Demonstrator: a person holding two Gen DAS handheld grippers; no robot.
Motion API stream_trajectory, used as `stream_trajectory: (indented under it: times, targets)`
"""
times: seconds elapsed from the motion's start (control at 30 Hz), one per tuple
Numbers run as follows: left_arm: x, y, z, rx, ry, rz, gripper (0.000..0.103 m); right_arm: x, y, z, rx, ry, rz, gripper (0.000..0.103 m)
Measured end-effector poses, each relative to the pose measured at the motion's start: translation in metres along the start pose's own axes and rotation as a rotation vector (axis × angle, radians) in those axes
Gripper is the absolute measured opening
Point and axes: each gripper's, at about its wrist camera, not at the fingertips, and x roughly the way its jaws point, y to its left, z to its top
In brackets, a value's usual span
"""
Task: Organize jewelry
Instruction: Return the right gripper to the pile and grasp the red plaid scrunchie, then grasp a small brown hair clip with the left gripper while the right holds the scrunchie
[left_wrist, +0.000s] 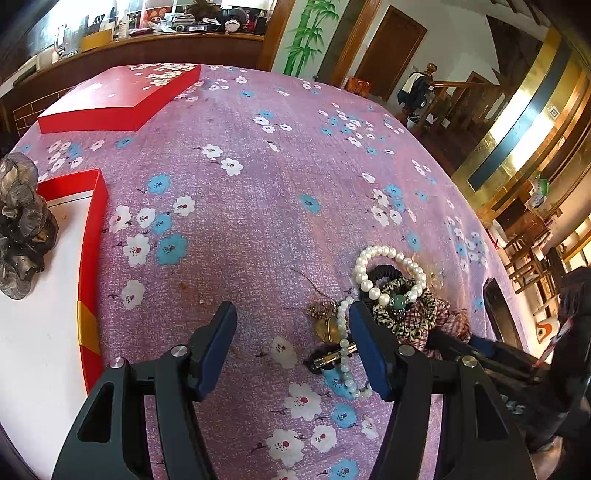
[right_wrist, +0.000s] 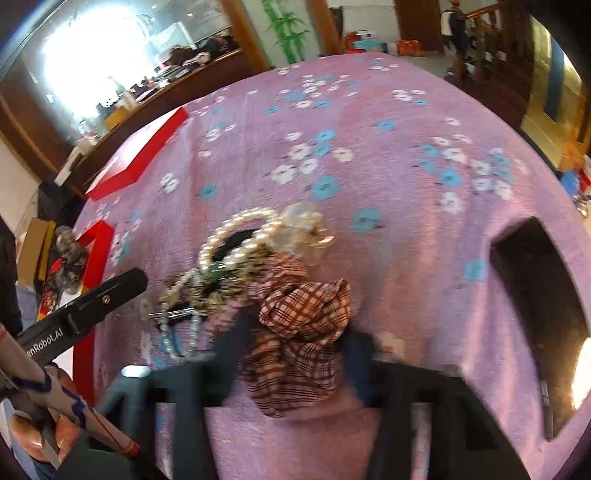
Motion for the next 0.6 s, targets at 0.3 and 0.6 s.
stream_trajectory:
  times: [0.3,0.6]
  targets:
    - [0.001,-0.016,-0.001,0.058,0.004,-0.041,0.058,-0.092,0.001,0.017,0.009,-0.277,0.118,0.010]
    - [0.010,-0.034,-0.011,0.158,0.033,-0.026,0.012,-0.076,-0.003,0.049,0.102,-0.390,0.188,0.011]
